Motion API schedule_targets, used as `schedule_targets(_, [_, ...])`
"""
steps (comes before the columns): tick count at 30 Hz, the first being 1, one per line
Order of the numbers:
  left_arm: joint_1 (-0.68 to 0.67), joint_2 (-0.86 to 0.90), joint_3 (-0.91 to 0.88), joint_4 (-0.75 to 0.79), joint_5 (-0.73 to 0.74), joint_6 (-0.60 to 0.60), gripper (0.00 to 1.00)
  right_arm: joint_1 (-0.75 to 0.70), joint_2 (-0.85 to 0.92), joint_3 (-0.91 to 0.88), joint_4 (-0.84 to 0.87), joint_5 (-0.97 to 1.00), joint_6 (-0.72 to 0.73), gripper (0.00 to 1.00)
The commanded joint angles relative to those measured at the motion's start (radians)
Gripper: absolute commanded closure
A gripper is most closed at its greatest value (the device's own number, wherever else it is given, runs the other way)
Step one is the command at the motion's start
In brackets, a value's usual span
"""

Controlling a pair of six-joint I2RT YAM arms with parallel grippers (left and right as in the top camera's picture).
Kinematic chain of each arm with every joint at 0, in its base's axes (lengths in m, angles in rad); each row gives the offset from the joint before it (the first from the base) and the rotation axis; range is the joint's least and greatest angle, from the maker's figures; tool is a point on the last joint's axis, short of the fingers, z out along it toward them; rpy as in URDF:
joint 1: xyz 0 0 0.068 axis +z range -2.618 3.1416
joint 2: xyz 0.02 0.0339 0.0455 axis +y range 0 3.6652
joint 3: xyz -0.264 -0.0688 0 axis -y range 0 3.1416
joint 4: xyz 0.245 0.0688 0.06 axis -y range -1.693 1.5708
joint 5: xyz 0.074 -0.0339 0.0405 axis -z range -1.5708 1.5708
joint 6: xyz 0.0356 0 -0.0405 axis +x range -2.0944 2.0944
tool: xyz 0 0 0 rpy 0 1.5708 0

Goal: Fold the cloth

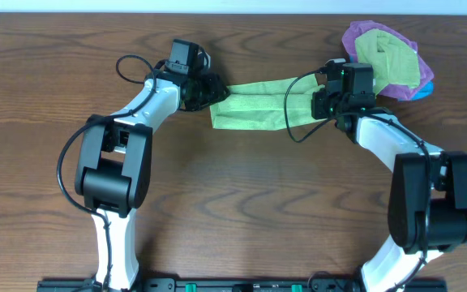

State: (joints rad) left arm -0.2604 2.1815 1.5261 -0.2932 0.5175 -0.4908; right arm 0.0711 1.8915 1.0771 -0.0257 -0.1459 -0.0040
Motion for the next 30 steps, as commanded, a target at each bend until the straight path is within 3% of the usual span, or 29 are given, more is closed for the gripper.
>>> schedule_targets(1, [-0.008,0.018,0.012,0.004,0.011,-0.031,0.52,-0.004,0.008,0.015,0.0,-0.011,0.019,0.99])
schedule_targets(16, [-0.038,0.018,0.012,-0.01,0.039,-0.041,0.54,-0.004,0.008,0.015,0.0,-0.011,0.019,0.99])
schedule_targets(21, [-0.038,0.022,0.004,-0.012,0.033,-0.04,0.64,-0.004,0.008,0.015,0.0,-0.011,0.019,0.99])
schedule_targets(27, [-0.038,0.024,-0.019,0.017,0.034,-0.032,0.94,-0.004,0.008,0.021,0.0,-0.011,0.019,0.99])
schedule_targets(30, [-0.038,0.024,-0.019,0.039,0.035,-0.018,0.94,-0.004,0.008,0.023,0.0,-0.011,0.019,0.99])
